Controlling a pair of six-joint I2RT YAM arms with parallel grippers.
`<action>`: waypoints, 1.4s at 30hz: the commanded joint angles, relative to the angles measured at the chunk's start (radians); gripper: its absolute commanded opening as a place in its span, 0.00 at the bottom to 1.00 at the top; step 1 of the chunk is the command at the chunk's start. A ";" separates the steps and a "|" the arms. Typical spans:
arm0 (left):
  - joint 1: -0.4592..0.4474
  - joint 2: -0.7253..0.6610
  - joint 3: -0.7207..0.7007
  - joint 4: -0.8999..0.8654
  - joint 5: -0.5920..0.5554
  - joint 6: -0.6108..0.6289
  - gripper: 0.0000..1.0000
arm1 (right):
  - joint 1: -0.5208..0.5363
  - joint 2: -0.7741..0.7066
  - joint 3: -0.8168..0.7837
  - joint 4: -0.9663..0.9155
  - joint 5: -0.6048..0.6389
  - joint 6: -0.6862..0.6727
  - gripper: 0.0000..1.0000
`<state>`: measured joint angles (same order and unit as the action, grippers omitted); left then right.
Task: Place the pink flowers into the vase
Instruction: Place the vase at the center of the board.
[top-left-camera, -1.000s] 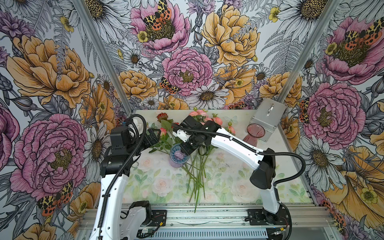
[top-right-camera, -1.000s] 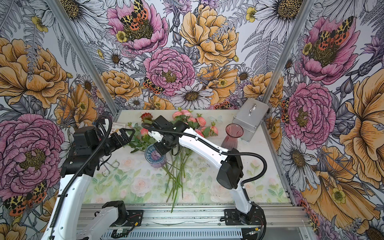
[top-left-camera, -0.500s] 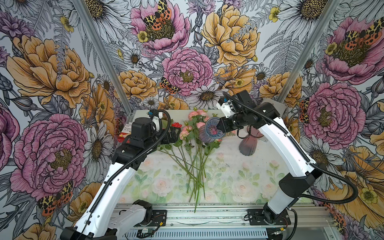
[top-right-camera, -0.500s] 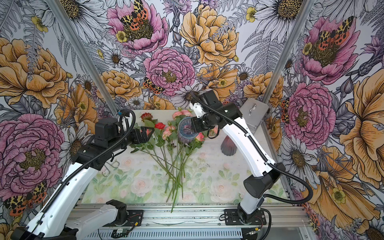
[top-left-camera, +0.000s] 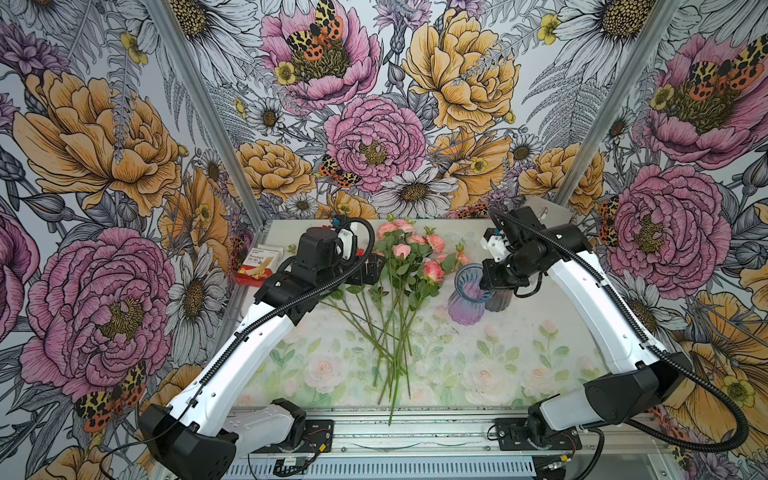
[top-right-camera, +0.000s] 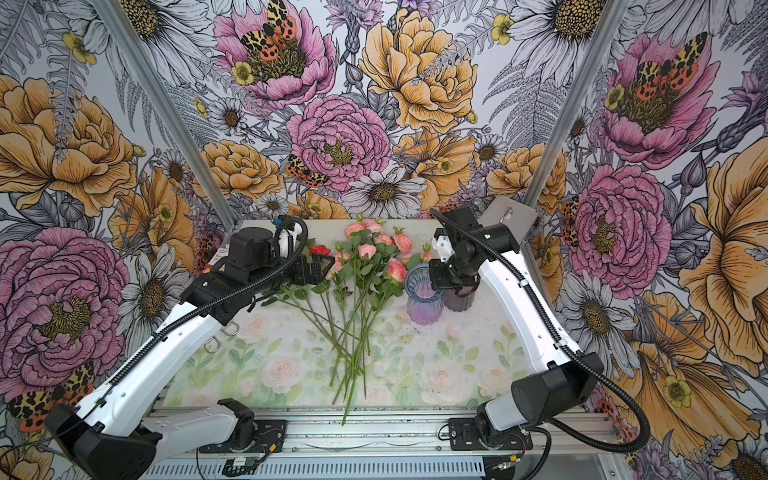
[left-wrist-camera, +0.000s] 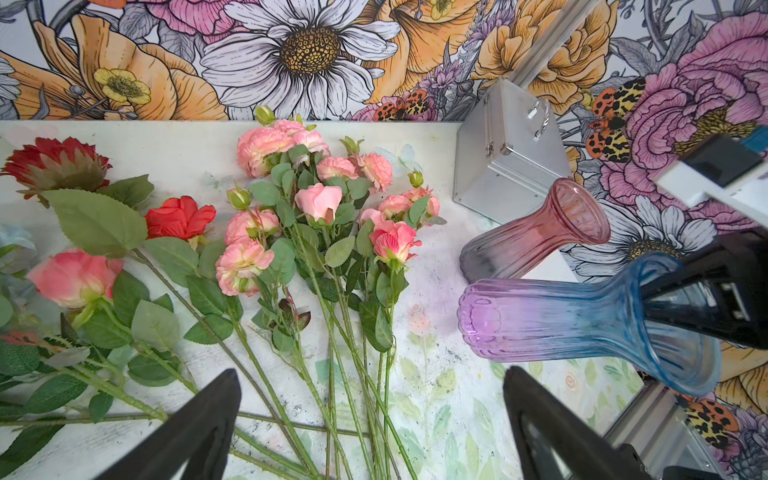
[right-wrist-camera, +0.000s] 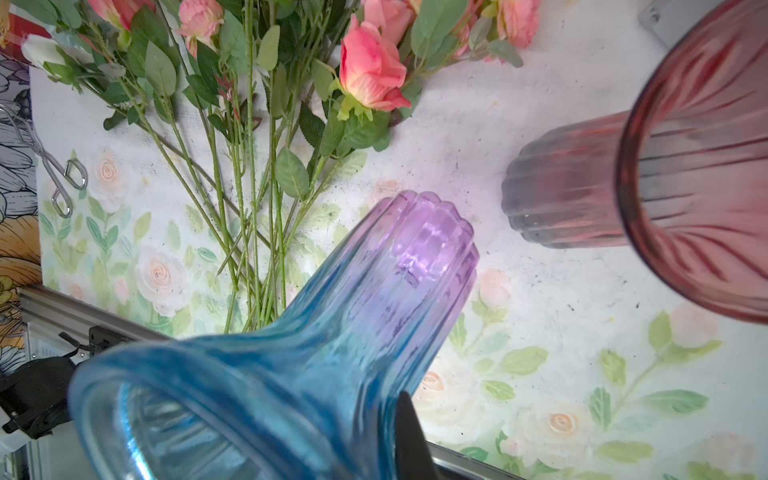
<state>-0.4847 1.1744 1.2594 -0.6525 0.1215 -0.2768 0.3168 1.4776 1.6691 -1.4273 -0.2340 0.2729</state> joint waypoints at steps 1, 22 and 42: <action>-0.012 -0.001 0.016 0.027 -0.021 0.016 0.99 | -0.016 -0.034 -0.023 0.143 -0.086 0.020 0.00; -0.058 0.048 0.015 0.027 -0.039 0.066 0.99 | -0.039 0.080 -0.139 0.202 -0.128 0.017 0.00; -0.086 0.063 0.025 0.027 -0.022 0.112 0.98 | -0.044 0.077 -0.025 0.201 -0.087 0.024 0.60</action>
<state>-0.5556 1.2350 1.2594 -0.6460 0.0963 -0.1970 0.2752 1.5646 1.6028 -1.2461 -0.3222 0.2897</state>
